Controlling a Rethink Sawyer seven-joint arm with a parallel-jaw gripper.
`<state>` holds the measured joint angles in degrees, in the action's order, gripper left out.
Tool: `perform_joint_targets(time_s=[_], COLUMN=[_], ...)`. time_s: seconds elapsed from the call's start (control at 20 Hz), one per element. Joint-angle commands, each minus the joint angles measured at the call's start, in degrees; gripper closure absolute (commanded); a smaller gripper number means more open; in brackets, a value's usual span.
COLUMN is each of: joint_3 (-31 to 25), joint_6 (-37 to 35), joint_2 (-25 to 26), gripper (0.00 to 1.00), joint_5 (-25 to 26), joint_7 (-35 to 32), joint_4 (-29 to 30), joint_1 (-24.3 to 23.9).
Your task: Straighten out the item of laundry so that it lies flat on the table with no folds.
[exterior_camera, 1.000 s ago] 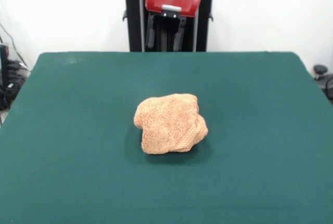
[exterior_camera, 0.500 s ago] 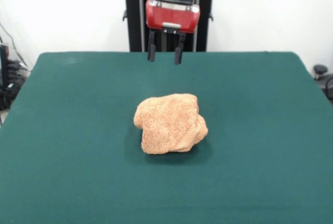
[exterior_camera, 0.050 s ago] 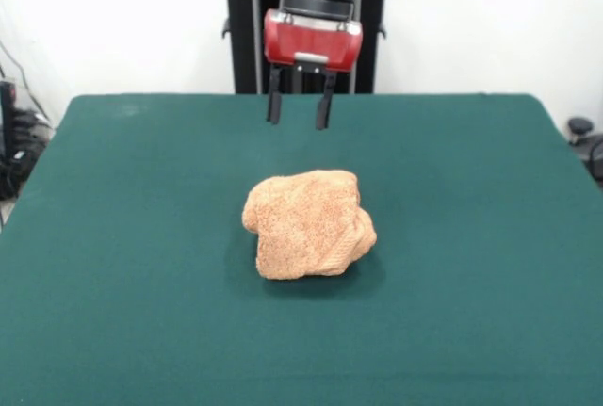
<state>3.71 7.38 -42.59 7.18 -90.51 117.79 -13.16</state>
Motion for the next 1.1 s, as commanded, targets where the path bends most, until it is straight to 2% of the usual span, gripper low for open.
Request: perform_joint_targets(time_s=[0.05,0.5,0.75,1.1], joint_3=[-3.01,-3.09,-3.39,-4.49], joint_6=[7.56,13.78,17.45,17.17], joint_2=[1.96,7.10,12.72,16.59], gripper=[0.00,0.00,0.00,0.00], joint_5=[-2.79,-3.22,-5.47,-7.37], joint_7=[-13.06,-12.31,-12.50,-12.54], joint_4=[-4.72,-7.92,-11.63,-14.12], joint_1=[1.57,1.41,2.40,2.81])
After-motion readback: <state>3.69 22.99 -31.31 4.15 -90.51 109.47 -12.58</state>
